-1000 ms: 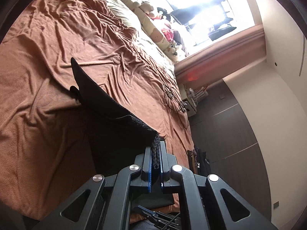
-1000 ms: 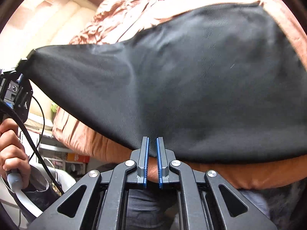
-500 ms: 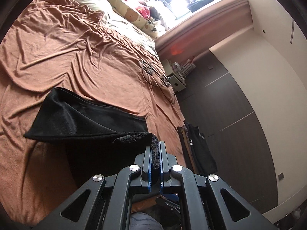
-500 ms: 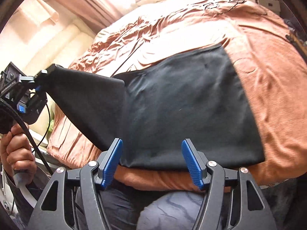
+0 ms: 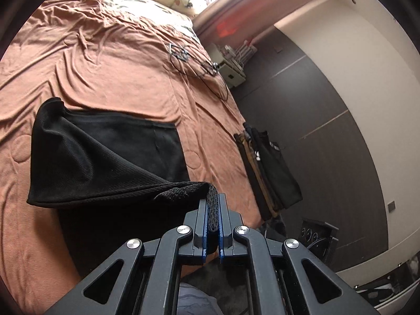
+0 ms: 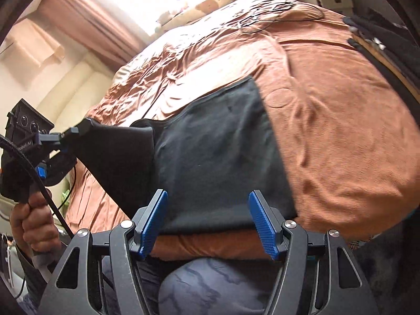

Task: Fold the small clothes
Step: 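Open both grippers to release the folded layer onto the shirt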

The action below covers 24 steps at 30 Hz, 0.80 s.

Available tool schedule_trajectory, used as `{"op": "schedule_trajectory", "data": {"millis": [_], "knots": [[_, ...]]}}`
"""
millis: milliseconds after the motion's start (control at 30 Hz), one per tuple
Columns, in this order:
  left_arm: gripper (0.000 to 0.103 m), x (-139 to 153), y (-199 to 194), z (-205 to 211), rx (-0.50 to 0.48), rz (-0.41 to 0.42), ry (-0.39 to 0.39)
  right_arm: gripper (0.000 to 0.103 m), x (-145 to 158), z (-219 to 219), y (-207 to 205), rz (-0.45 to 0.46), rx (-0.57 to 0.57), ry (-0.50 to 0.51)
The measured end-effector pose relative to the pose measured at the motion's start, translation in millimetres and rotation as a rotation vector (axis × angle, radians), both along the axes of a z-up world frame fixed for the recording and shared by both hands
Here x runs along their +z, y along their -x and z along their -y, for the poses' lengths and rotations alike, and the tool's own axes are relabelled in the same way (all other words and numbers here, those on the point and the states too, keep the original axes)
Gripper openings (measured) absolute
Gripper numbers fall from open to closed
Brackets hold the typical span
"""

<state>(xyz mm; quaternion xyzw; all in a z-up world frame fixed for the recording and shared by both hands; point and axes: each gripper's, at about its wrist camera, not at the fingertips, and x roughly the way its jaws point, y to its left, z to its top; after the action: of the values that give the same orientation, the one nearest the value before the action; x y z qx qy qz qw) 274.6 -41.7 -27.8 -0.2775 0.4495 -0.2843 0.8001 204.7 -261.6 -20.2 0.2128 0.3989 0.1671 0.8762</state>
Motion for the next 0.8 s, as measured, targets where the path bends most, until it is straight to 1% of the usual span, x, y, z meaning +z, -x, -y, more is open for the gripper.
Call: {"op": "schedule_trajectory", "data": {"millis": [133, 400, 533, 567, 600, 633, 700, 767, 800], "knots": [[0.006, -12, -2, 24, -0.047, -0.026, -0.019, 0.063, -1, 17, 11, -0.014, -0.023, 0.000], [0.006, -40, -6, 73, -0.129, -0.086, -0.065, 0.063, -3, 37, 24, -0.050, -0.046, 0.003], [0.006, -54, -8, 95, -0.173, -0.110, -0.104, 0.063, -6, 44, 26, -0.066, -0.059, 0.000], [0.008, -57, -9, 99, -0.178, -0.122, -0.118, 0.063, -6, 45, 27, -0.072, -0.061, 0.000], [0.017, -61, -10, 102, -0.183, -0.141, -0.129, 0.063, -7, 46, 27, -0.078, -0.062, 0.000], [0.023, -64, -10, 103, -0.189, -0.161, -0.131, 0.063, -8, 47, 27, -0.083, -0.063, 0.002], [0.052, -65, -9, 96, -0.183, -0.166, -0.122, 0.063, -10, 47, 27, -0.095, -0.059, 0.005], [0.063, -62, -8, 85, -0.160, -0.143, -0.123, 0.063, -13, 45, 24, -0.104, -0.053, 0.005], [0.065, -60, -8, 78, -0.142, -0.137, -0.130, 0.063, -14, 43, 22, -0.106, -0.048, 0.005]]}}
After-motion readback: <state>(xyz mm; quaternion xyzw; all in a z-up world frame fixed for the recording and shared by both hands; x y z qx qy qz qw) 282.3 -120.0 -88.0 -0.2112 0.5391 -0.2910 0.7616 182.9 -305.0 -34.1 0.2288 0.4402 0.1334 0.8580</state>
